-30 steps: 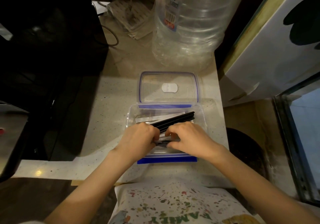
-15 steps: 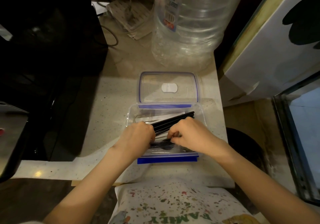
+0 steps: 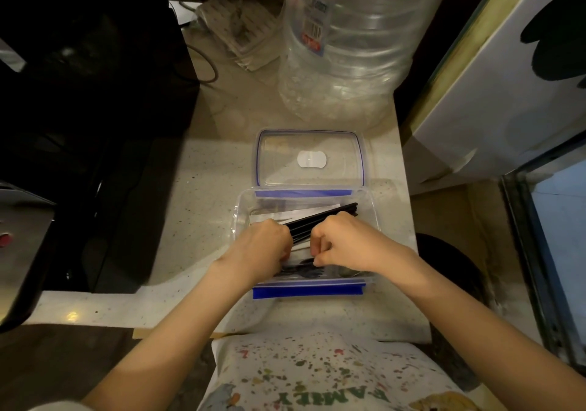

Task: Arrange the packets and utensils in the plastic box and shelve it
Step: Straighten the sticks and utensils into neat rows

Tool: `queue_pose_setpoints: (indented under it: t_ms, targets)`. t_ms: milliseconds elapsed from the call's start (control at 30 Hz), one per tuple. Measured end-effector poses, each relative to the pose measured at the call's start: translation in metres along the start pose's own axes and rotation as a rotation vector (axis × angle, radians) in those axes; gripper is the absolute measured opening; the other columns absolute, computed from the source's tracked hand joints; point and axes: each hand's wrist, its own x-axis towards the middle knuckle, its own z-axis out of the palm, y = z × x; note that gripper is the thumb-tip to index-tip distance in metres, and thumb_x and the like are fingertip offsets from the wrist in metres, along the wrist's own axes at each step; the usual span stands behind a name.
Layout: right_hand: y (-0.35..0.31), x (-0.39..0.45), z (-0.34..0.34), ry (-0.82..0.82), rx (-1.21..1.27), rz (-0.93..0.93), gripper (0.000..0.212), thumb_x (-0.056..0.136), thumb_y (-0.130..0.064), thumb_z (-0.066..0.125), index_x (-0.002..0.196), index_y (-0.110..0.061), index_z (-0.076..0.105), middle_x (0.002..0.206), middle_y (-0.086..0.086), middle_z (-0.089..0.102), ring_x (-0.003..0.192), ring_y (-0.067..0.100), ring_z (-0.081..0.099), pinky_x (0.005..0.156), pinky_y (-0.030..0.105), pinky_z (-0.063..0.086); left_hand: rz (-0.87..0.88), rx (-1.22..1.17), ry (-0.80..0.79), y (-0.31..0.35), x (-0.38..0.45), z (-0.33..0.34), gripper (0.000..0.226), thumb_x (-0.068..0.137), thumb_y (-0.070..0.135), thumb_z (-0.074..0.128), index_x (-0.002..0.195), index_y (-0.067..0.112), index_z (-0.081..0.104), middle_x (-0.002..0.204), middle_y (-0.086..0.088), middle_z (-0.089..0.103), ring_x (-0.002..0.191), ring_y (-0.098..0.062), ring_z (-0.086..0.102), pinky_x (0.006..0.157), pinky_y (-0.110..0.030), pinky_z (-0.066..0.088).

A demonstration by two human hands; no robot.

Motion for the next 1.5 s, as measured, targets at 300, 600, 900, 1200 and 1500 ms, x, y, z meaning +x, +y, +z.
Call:
queue_pose_setpoints:
  t_ms: [300, 600, 900, 1200, 1500]
  targets:
    - [0.001, 0.01, -0.003, -0.039, -0.034, 0.014, 0.011, 0.082, -0.015, 0.068, 0.092, -0.01, 0.068, 0.09, 0.004, 0.073, 0.079, 0.014, 0.065, 0.076, 0.032, 0.054, 0.016, -0.053, 0.013, -0.009, 0.006, 0.0, 0.017, 0.084, 0.009, 0.06, 0.092, 0.017, 0.073, 0.098, -0.003, 0.073, 0.091, -0.019, 0.065, 0.086, -0.033, 0.054]
    - [0.006, -0.001, -0.015, 0.066, -0.063, -0.034, 0.017, 0.088, -0.015, 0.06, 0.101, -0.014, 0.07, 0.101, -0.001, 0.071, 0.086, 0.009, 0.064, 0.084, 0.023, 0.05, -0.036, 0.166, 0.031, 0.001, 0.005, 0.011, 0.02, 0.088, 0.008, 0.051, 0.099, 0.013, 0.067, 0.099, -0.01, 0.068, 0.089, -0.026, 0.065, 0.073, -0.032, 0.052]
    - [0.026, -0.025, -0.039, 0.231, -0.418, -0.02, 0.025, 0.089, -0.031, 0.058, 0.112, -0.028, 0.065, 0.096, -0.01, 0.057, 0.089, 0.004, 0.041, 0.077, 0.02, 0.028, 0.048, 0.188, 0.132, 0.005, 0.002, 0.014, 0.017, 0.085, 0.006, 0.054, 0.095, 0.014, 0.065, 0.097, -0.005, 0.065, 0.087, -0.025, 0.064, 0.066, -0.033, 0.053]
    - [0.019, -0.021, -0.014, 0.05, -0.627, -0.211, 0.036, 0.089, -0.024, 0.055, 0.124, -0.031, 0.055, 0.115, -0.004, 0.058, 0.112, 0.018, 0.04, 0.096, 0.036, 0.033, 0.142, -0.02, 0.055, 0.02, 0.016, 0.013, 0.025, 0.085, 0.032, 0.058, 0.105, 0.018, 0.066, 0.103, -0.005, 0.064, 0.091, -0.023, 0.061, 0.074, -0.036, 0.053]
    - [0.023, -0.022, -0.012, -0.002, -0.647, -0.163, 0.039, 0.09, -0.028, 0.045, 0.129, -0.023, 0.049, 0.118, 0.001, 0.051, 0.115, 0.02, 0.036, 0.098, 0.034, 0.029, 0.102, -0.085, 0.059, 0.011, 0.014, 0.018, 0.023, 0.084, 0.03, 0.06, 0.103, 0.019, 0.067, 0.105, -0.001, 0.065, 0.091, -0.02, 0.061, 0.077, -0.037, 0.055]
